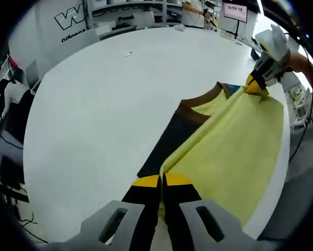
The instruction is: Fold the garment on the visible template until the final outline fits inside the template.
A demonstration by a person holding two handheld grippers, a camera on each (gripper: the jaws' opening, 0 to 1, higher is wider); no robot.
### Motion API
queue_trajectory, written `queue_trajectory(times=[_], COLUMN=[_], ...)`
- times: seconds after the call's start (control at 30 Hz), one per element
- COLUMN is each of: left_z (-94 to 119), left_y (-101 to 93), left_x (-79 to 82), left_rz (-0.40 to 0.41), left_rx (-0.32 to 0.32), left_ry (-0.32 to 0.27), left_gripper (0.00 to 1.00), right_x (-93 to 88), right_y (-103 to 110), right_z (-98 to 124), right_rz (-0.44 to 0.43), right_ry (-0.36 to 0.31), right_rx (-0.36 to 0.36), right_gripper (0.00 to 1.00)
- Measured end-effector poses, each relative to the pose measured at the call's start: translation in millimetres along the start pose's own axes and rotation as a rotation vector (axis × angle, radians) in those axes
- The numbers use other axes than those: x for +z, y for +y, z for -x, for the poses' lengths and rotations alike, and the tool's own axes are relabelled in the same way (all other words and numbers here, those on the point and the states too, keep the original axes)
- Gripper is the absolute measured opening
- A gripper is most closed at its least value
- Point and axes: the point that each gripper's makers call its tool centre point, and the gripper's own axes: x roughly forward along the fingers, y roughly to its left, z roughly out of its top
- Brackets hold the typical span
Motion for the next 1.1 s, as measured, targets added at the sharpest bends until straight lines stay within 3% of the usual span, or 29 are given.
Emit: queue_trajectory(times=[0.07, 0.1, 0.17, 0.2, 0.3, 0.43, 0.5, 0.63, 0.7, 0.97, 1.1], left_z=[1, 2, 12, 14, 32, 45, 46, 45, 44, 40, 36], left_y=[1.4, 1.7, 3.8, 3.9, 7.6, 8.1, 5.9, 1.9, -5.7, -14.9, -16.2], left_x=[3.2, 6.8, 12.6, 15.4, 17.8, 9.9, 2.1, -12.6, -20.1, -33.0, -30.8], left_rz=[0.004, 0.051, 0.049, 0.041, 0.044, 0.078, 0.084, 0.088, 0.127, 0.164, 0.183], left_rx=[0.002, 0.006, 0.018, 0.021, 0.053, 0.057, 0.058, 0.059, 0.031, 0.029, 0.026], left_ry=[-0.02, -0.045, -0.083, -0.1, -0.136, -0.155, -0.154, -0.133, -0.13, -0.115, -0.131], left_gripper=[0.02, 0.02, 0.03, 0.03, 0.06, 0.08, 0.09, 0.12, 0.13, 0.14, 0.12], right_x=[2.3, 8.8, 14.3, 13.5, 13.1, 10.0, 19.1, 9.1, 4.3, -15.1, -18.7], right_y=[-1, -5, -15, -16, -17, -16, -17, -11, -6, 9, 14], right_z=[0, 1, 7, 13, 29, 45, 55, 60, 63, 58, 55], right_rz=[0.009, 0.089, 0.167, 0.137, 0.046, 0.014, 0.008, -0.021, -0.038, -0.09, -0.098], right_ry=[-0.028, -0.073, -0.14, -0.164, -0.23, -0.268, -0.36, -0.34, -0.342, -0.308, -0.297], right_rx=[-0.012, -0.037, -0.133, -0.149, -0.181, -0.225, -0.268, -0.275, -0.28, -0.249, -0.233], right_gripper=[0.0, 0.02, 0.16, 0.2, 0.17, 0.23, 0.23, 0.23, 0.23, 0.2, 0.12])
